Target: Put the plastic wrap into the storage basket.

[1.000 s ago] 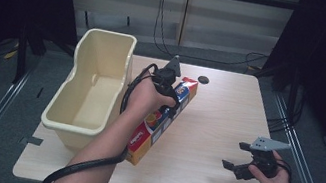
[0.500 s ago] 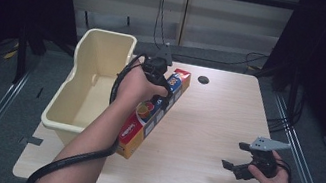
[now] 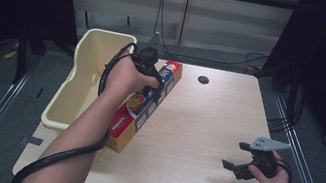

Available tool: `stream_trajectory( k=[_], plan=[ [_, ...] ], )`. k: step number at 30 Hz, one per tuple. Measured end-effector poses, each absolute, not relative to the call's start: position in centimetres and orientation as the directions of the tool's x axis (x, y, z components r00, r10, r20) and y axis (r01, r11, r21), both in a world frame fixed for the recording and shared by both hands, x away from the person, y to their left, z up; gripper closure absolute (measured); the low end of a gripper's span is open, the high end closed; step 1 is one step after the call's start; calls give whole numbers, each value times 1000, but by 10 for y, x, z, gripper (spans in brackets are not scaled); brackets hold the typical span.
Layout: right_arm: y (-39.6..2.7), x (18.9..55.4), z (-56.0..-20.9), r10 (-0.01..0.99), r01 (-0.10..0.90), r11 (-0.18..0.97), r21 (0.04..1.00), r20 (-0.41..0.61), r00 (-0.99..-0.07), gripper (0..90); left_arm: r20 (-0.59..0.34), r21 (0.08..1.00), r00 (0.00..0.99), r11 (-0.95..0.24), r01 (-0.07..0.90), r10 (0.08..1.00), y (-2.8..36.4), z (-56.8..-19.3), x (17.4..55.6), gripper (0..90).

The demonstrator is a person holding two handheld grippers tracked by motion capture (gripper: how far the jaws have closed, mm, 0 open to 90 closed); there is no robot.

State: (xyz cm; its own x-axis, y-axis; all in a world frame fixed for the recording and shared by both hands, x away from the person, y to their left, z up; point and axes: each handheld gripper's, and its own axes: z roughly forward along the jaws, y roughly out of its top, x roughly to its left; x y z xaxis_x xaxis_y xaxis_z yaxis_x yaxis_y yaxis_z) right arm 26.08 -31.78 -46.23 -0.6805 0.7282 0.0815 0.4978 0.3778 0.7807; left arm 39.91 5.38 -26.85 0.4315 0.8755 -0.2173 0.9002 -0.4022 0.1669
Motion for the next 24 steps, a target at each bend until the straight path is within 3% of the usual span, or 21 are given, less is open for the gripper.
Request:
stream_trajectory(
  k=[24],
  plan=[
    [-317,260,-461,726,493,380,782,78,-683,23,-206,186,389,-354,916,898,84,-244,398,416]
  ],
)
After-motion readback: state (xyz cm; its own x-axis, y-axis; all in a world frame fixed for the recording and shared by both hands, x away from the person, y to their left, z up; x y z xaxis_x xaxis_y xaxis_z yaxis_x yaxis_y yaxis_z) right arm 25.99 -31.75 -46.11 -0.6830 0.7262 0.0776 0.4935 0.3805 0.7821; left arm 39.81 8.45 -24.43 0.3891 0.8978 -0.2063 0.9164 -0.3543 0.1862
